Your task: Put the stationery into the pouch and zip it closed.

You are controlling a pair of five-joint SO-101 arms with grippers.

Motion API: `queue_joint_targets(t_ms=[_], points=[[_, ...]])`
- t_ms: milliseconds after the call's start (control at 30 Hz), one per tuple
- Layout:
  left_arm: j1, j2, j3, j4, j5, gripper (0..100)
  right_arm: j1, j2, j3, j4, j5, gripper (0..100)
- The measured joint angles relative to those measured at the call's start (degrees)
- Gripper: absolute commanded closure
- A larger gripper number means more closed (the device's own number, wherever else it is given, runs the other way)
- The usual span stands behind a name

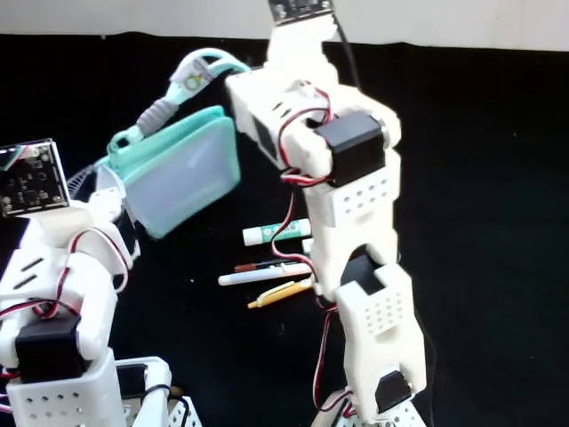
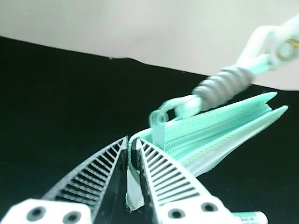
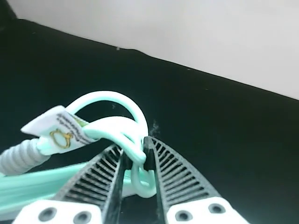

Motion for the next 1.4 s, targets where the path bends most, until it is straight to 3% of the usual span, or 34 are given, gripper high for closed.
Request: queue_joint_targets(t_ms=[467,800,1400], points=[[-2.2,0.0,0.1,-1.5,-2.5,99,0.9,-0.9,0.0,0.0,0.0,99.2],[-3.7,0.0,0.1,-1.7,-2.5,99,8.1,-3.3,0.0,0.0,0.0,99.2],[-3.7,0.0,0.4,-1.7,-2.5,99,13.8,-3.3,0.0,0.0,0.0,99.2]])
